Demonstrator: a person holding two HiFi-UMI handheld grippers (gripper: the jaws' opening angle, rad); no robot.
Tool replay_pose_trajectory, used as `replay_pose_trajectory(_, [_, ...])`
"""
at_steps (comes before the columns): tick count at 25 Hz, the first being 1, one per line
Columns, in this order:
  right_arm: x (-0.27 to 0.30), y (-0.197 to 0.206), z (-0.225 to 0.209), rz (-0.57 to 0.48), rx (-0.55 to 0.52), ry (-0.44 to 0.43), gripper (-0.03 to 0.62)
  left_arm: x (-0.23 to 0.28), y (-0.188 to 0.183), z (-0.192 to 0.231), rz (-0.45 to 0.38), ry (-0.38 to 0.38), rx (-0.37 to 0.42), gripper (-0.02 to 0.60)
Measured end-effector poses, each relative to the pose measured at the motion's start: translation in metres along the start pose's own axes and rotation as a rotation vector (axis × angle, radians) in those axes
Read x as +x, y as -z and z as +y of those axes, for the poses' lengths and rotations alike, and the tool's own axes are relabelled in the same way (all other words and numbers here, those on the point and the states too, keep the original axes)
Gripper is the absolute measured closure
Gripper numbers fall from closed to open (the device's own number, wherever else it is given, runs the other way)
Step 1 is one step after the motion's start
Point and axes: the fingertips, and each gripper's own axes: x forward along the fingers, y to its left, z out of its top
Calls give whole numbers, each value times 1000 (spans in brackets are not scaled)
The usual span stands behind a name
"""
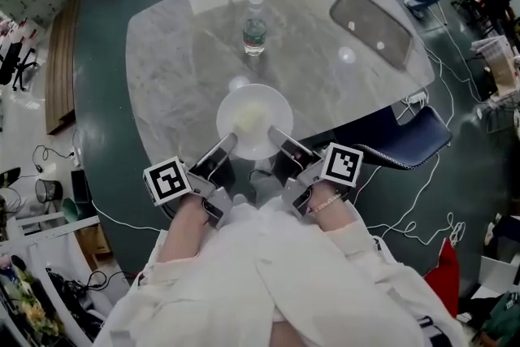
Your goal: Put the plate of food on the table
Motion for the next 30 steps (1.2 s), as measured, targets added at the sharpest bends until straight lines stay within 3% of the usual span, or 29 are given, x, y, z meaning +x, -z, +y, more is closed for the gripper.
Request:
replay_pose_trajectory(8, [29,-44,-6,40,-14,2,583,37,-34,-5,-25,-6,-1,558])
replay_pose_trajectory(20, [30,-91,-30,105,-20,42,582,89,-41,-3,-46,-17,-13,558])
replay_pose_trajectory(30, [36,-90,-44,123,19,78,582,95,-43,9,-41,-41,-45,558])
